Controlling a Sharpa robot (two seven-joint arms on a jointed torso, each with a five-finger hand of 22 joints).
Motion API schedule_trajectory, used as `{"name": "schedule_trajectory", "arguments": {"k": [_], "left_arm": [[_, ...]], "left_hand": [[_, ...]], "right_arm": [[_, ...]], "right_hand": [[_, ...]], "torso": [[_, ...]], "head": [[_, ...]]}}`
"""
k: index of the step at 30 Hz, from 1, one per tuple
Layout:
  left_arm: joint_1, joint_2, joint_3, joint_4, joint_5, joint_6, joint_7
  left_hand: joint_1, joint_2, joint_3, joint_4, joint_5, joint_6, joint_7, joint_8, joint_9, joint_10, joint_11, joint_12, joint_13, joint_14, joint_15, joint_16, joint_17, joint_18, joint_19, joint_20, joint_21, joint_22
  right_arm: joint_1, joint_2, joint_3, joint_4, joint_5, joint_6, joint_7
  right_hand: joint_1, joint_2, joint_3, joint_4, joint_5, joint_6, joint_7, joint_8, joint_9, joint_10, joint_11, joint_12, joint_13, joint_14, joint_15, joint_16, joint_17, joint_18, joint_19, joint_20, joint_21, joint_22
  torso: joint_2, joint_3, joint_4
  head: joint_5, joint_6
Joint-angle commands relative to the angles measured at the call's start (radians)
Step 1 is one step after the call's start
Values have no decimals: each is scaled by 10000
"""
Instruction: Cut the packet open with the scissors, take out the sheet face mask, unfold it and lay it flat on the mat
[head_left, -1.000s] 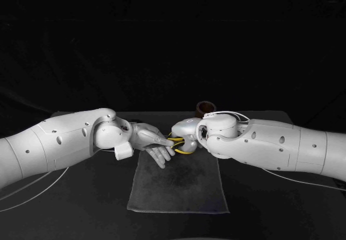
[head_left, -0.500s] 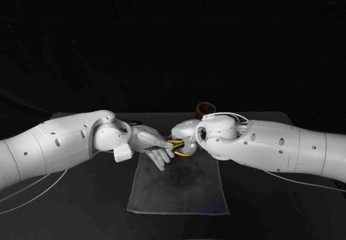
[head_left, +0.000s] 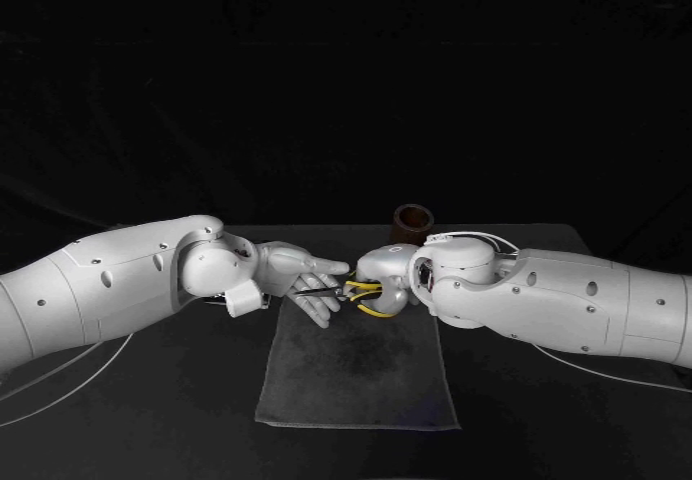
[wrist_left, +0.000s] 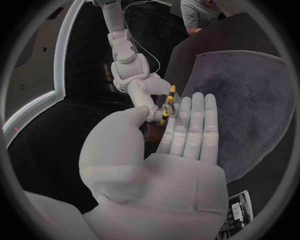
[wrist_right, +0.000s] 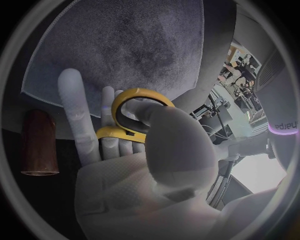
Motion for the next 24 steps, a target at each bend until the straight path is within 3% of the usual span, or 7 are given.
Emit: {"name": "schedule_trajectory", "arguments": {"k": [1, 3, 6, 10, 16, 19, 24], "left_arm": [[8, -80, 5, -31, -1, -744, 266], [7, -154, 5, -85, -44, -880, 316], [5, -296, 7, -180, -64, -1088, 446], [3, -544, 11, -349, -45, -1464, 647], [1, -1055, 31, -623, 117, -2004, 1335], [-5, -1505, 57, -676, 734, -2252, 2326], [-5, -2164, 100, -658, 1044, -2640, 3433]], "left_hand": [[-381, -52, -1042, -9, -22, -173, 71, 5, 51, -195, 60, 79, 13, -229, 29, 6, 12, 115, -163, 45, -112, -10], [27, 842, -2965, -82, -42, -309, 77, 126, 168, -321, 106, 209, 57, -363, 61, 138, 14, 133, -209, 83, -178, 13], [129, 648, -4725, 61, -6, -539, 171, 158, 191, -585, 152, 195, 31, -621, 134, 136, -40, 110, -340, 134, -269, -4], [-30, -229, -6094, 87, 25, -685, 215, 217, 220, -813, 215, 175, 3, -850, 200, 125, -94, 105, -457, 188, -356, -15], [71, 152, -5849, 76, 8, -624, 203, 387, 290, -918, 220, 223, 1, -963, 219, 172, -133, 114, -509, 223, -401, -5], [238, 1231, -5233, 36, -33, -590, 146, 536, 343, -913, 170, 344, 22, -788, 153, 417, -95, 136, -381, 192, -328, 45], [1543, 1537, -5009, -44, -43, -309, -94, 764, 392, -697, -2, 613, 63, -509, -32, 874, -9, 130, -87, 40, -116, 130]], "right_arm": [[11, -203, 18, 189, 755, -684, 246], [11, -349, 21, 272, 891, -759, 287], [12, -578, 23, 401, 1062, -894, 362], [11, -935, 24, 653, 1167, -1224, 418], [5, -1572, 23, 1026, 2172, -2192, 966], [1, -1939, 19, 1057, 3959, -2329, 1868], [-92, -2388, 9, 1100, 6474, -2166, 2908]], "right_hand": [[-68, 8, 519, 136, 43, -7, -16, 49, 47, 287, -69, -37, 8, 170, -183, 6, 27, 1087, 39, -131, -49, -16], [-68, 8, 519, 136, 43, -7, -16, 49, 47, 287, -69, -37, 8, 170, -183, 6, 27, 1087, 39, -131, -49, -16], [-68, 8, 519, 136, 43, -7, -16, 49, 47, 287, -69, -37, 8, 170, -183, 6, 27, 1087, 39, -131, -49, -16], [-99, -7, 552, 107, 43, -19, -23, 82, 101, 306, -76, -42, 7, 172, -189, 19, 76, 1088, 47, -135, -64, -23], [-122, -24, 585, 72, 43, -24, -33, 119, 157, 330, -86, -44, 7, 179, -198, 35, 127, 1090, 60, -141, -77, -30], [-132, -31, 606, 52, 44, -34, -34, 136, 186, 336, -88, -48, 5, 171, -200, 38, 153, 1089, 69, -143, -83, -33], [-161, -14, 606, 48, 43, -84, -14, 149, 232, 316, -70, -64, -2, 124, -184, 25, 192, 1080, 63, -138, -102, -40]], "torso": [[-8, 2, -11], [-10, 2, -12], [-7, 1, -9], [-4, 7, 7], [1, 6, -3], [5, 3, -32], [-30, -6, -22]], "head": [[-9, -10], [-19, -8], [-1, 8], [12, 3], [28, 65], [117, 189], [145, 214]]}}
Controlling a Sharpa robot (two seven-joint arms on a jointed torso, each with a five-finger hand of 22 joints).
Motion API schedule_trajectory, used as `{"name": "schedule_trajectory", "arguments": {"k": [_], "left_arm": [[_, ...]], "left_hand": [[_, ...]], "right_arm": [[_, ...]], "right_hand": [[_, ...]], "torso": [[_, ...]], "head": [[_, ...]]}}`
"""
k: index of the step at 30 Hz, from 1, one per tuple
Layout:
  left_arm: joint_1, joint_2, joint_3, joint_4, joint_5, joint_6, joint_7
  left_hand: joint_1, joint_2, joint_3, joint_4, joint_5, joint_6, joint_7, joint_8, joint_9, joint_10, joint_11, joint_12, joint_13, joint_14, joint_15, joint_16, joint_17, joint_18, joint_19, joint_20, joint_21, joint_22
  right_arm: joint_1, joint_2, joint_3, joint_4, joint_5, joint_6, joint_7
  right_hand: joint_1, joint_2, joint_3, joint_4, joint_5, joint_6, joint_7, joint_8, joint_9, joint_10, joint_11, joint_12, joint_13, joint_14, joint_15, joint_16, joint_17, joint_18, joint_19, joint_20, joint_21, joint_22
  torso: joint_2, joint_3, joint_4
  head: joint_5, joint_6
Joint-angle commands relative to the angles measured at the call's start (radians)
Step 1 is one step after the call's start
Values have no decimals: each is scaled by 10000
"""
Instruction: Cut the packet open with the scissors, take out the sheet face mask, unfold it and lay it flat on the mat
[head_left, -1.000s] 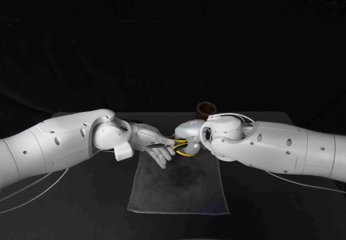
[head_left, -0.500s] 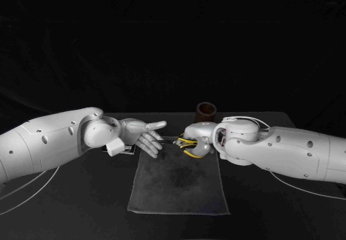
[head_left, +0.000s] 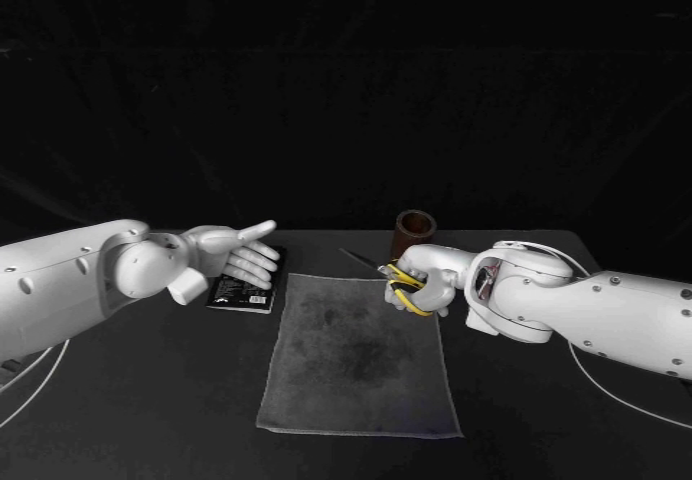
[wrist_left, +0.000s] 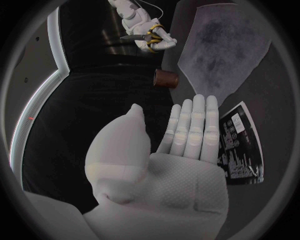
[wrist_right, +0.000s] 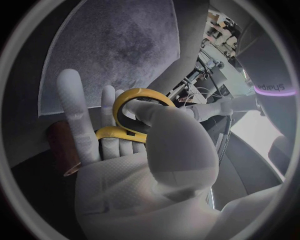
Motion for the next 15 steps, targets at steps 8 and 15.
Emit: {"name": "schedule_trajectory", "arguments": {"k": [8, 15], "left_arm": [[8, -994, 30, -12, 63, -1699, 2410], [9, -1306, 22, -79, -2032, -3733, 1414]], "left_hand": [[3553, -36, 765, -531, -31, 490, -204, -214, -241, 451, -281, 36, -81, 458, -276, 514, -22, 149, 452, -232, 351, 119], [3483, -505, 513, -86, -29, 463, 2, -386, -356, 281, -128, -25, -84, 594, -196, 751, 31, 130, 538, -266, 466, 161]], "right_arm": [[-475, -637, -10, 234, 5953, 39, 2233], [-884, -839, -14, 414, 7046, -26, 2542]], "right_hand": [[-33, 164, 374, 226, 34, -96, 16, 60, 123, 241, -19, -44, 4, -28, -76, 28, 55, 1176, 47, -134, -73, -17], [-45, 178, 362, 226, 37, -109, 18, 71, 144, 238, -16, -45, 3, -39, -72, 27, 73, 1174, 35, -132, -85, -21]], "torso": [[-27, 18, 5], [-22, 31, 15]], "head": [[328, 133], [886, 89]]}}
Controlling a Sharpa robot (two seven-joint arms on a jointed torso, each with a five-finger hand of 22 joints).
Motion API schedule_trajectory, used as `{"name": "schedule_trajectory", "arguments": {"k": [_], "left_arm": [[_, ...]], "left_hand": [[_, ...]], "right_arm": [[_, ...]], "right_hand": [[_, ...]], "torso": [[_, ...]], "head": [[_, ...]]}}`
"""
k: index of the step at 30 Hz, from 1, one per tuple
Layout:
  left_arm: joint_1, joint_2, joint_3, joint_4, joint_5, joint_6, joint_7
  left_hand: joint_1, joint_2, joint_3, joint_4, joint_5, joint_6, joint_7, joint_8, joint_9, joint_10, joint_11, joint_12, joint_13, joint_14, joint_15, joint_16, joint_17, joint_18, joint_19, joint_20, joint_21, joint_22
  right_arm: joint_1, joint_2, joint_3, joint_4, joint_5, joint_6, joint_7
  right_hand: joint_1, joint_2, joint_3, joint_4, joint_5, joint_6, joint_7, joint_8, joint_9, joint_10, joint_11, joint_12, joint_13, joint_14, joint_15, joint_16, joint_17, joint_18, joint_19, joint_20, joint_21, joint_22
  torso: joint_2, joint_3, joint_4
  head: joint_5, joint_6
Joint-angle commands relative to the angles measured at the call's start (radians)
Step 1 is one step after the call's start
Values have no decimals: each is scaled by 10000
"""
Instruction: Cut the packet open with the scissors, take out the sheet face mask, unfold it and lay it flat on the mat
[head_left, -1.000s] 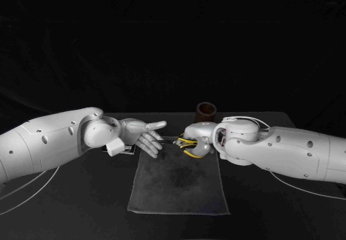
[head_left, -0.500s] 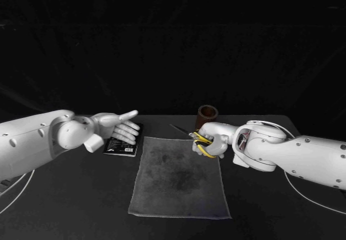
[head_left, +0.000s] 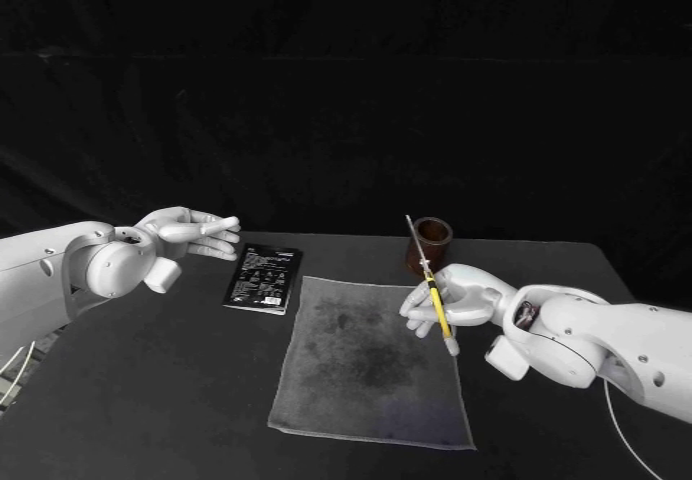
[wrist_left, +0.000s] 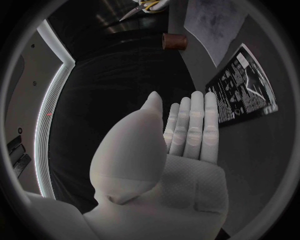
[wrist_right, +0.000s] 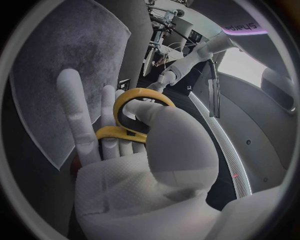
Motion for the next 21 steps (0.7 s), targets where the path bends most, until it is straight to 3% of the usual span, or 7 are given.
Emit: {"name": "schedule_trajectory", "arguments": {"k": [1, 7, 11, 12, 13, 17, 21], "left_arm": [[7, -30, 3, -53, -1927, -1896, -535], [-8, 91, -40, -181, -4033, -2700, -1735], [-167, 470, -67, -382, -5627, -2997, -2456], [-209, 555, -70, -425, -5868, -3075, -2560], [-253, 642, -72, -472, -6096, -3152, -2649], [-447, 1106, -78, -777, -6900, -3448, -2969], [-573, 1514, -80, -1064, -7329, -3605, -3157]], "left_hand": [[-124, -220, -127, 190, -30, -11, 91, -65, -26, -84, 60, -61, 1, 33, 32, 81, 37, 134, 71, -19, 72, 12], [-554, -767, -818, 244, -21, -178, 108, -126, -61, -455, 121, -29, 9, -254, 106, 176, 36, 120, -85, 39, 35, -15], [-809, -1123, -1453, 277, -5, -306, 163, -59, -40, -850, 225, 66, 13, -956, 268, 86, -83, 103, -456, 188, -145, -107], [-834, -1152, -1480, 280, -2, -313, 159, -43, -34, -906, 233, 74, 12, -1044, 286, 68, -103, 104, -480, 202, -155, -114], [-855, -1172, -1498, 280, 2, -346, 94, -24, -28, -995, 229, 94, 13, -1193, 305, 42, -135, 106, -519, 225, -173, -123], [-773, -1227, -1523, 282, 5, -741, -84, -102, -75, -1220, 290, 221, 31, -1538, 383, 38, -233, 116, -607, 283, -202, -142], [-660, -1315, -1582, 282, 10, -835, 138, -29, -57, -1421, 322, 354, 51, -1820, 441, 68, -306, 105, -739, 338, -257, -168]], "right_arm": [[-142, -41, 8, 93, 1568, -1, 689], [-418, -42, 7, 226, 1938, -134, 835], [-516, 10, 7, 242, 2056, -176, 863], [-527, 21, 7, 241, 2069, -183, 866], [-536, 30, 7, 241, 2080, -186, 870], [-568, 55, 7, 237, 2115, -212, 865], [-586, 81, 7, 232, 2135, -224, 833]], "right_hand": [[20, 109, 336, 230, 38, -57, 1, 71, 10, 216, -14, -27, 7, -24, -12, 33, 15, 1177, 32, -134, -44, -9], [16, 115, 331, 227, 39, -65, 2, 75, 20, 214, -13, -28, 6, -29, -11, 33, 24, 1176, 25, -133, -50, -12], [15, 122, 330, 226, 39, -69, 3, 77, 25, 214, -13, -28, 6, -30, -11, 34, 30, 1176, 22, -133, -53, -13], [15, 122, 330, 226, 39, -69, 3, 77, 25, 214, -13, -28, 6, -30, -11, 34, 30, 1176, 22, -133, -53, -13], [12, 126, 327, 225, 39, -74, 4, 79, 31, 213, -12, -28, 6, -31, -10, 35, 35, 1176, 19, -132, -57, -14], [9, 133, 323, 224, 39, -81, 6, 82, 39, 211, -10, -28, 6, -33, -9, 36, 43, 1176, 13, -132, -62, -16], [6, 140, 320, 221, 39, -89, 7, 85, 47, 209, -10, -29, 6, -36, -9, 36, 51, 1175, 7, -131, -68, -18]], "torso": [[-3, 16, 3], [11, 30, -16], [-4, 13, 32], [-4, 13, 32], [-1, 3, 14], [7, -22, 26], [11, -34, 12]], "head": [[318, -56], [697, -108], [1042, -134], [1042, -134], [1167, -145], [1350, -156], [1553, -188]]}}
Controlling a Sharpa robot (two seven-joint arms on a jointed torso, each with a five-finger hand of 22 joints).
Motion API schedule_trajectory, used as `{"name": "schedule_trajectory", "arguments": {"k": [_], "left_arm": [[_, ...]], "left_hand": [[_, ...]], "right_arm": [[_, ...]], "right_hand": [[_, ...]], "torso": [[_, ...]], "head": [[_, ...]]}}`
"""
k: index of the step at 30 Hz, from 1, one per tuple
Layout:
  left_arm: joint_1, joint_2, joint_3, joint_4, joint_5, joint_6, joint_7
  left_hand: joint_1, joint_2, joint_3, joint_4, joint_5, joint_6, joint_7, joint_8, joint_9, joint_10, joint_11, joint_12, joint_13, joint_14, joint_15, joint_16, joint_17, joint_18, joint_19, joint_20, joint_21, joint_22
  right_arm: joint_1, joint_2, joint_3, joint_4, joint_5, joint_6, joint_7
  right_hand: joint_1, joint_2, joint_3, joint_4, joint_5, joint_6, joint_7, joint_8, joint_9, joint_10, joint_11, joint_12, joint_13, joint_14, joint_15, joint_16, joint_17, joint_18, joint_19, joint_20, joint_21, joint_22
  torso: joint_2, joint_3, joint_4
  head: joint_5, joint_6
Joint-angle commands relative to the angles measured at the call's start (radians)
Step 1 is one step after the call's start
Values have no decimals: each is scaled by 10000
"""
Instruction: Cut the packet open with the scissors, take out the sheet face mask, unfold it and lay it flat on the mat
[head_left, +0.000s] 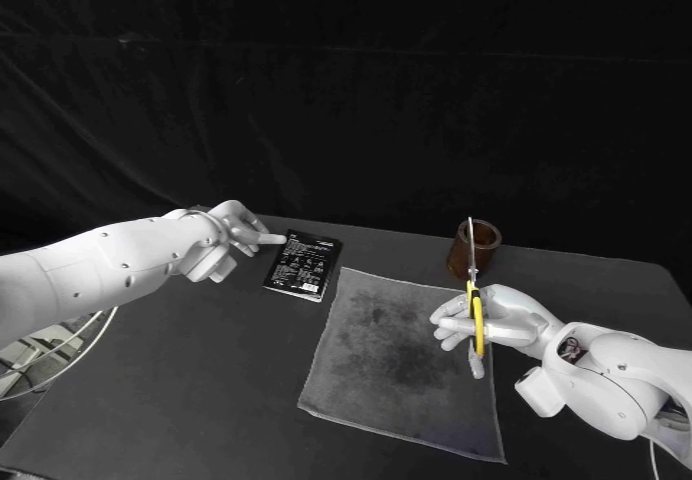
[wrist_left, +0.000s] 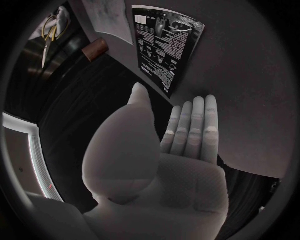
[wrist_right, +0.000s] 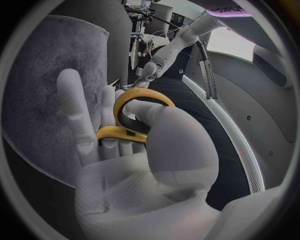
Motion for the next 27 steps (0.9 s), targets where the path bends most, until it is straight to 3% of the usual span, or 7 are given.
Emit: {"name": "schedule_trajectory", "arguments": {"k": [1, 5, 6, 12, 18, 27], "left_arm": [[-43, 217, 9, -178, -1324, -571, -579], [-86, 483, 9, -315, -1630, -656, -632], [-92, 536, 9, -329, -1695, -665, -658], [-109, 708, 10, -278, -1867, -401, -911], [-113, 789, 10, -208, -1902, 132, -1315], [-113, 1014, 9, -413, -1914, 491, -2102]], "left_hand": [[110, -100, -92, -9, 8, -59, 190, 63, 15, -136, 3, 129, 23, -190, 33, 18, -44, 110, -144, 28, -60, -25], [203, -98, -104, -13, 1, -70, 217, 137, 37, -98, 5, 333, 78, -309, 50, 99, -64, 114, -205, 55, -75, -29], [190, -107, -121, -11, 0, -66, 210, 158, 43, -87, 1, 386, 94, -323, 49, 126, -66, 117, -210, 59, -73, -28], [-49, -130, -181, -9, -8, 81, 189, 422, 129, -69, -45, 859, 245, -329, 4, 447, -53, 138, -152, 47, 19, 18], [-378, -27, -129, -14, -18, 351, 66, 816, 240, 33, -195, 1554, 476, 48, -181, 1118, 42, 155, 185, -111, 342, 171], [-597, 179, -7, -20, -24, 306, 40, 961, 208, 80, -314, 2196, 669, 882, -421, 1945, 163, 158, 808, -435, 945, 460]], "right_arm": [[-17, 17, 10, 14, 213, -47, 171], [-33, 30, 10, -7, 219, -53, 140], [-35, 36, 10, -13, 220, -57, 133], [-43, 73, 10, -51, 219, -88, 84], [-46, 91, 10, -83, 202, -112, 34], [-50, 100, 10, -92, 127, -104, 13]], "right_hand": [[15, 127, 279, 235, 66, -70, 25, 40, 18, 209, -10, -9, 8, -33, -9, 53, 23, 1227, 25, -75, -68, -14], [10, 137, 274, 231, 66, -81, 27, 45, 30, 205, -8, -10, 7, -38, -8, 54, 35, 1227, 16, -75, -77, -18], [10, 137, 274, 231, 66, -81, 27, 45, 30, 205, -8, -10, 7, -38, -8, 54, 35, 1227, 16, -75, -77, -18], [7, 147, 269, 226, 65, -91, 28, 50, 43, 204, -7, -10, 7, -42, -8, 55, 47, 1227, 7, -73, -86, -21], [3, 161, 262, 216, 65, -110, 30, 58, 65, 201, -6, -9, 7, -49, -6, 57, 68, 1227, -10, -72, -102, -28], [1, 169, 259, 210, 65, -118, 30, 63, 75, 201, -6, -8, 8, -52, -6, 59, 78, 1227, -17, -72, -110, -32]], "torso": [[14, -11, -28], [5, -14, -2], [6, -8, -11], [7, 5, -26], [7, 15, -32], [13, 15, -39]], "head": [[264, -28], [389, -65], [461, -77], [603, -105], [631, -117], [662, -142]]}}
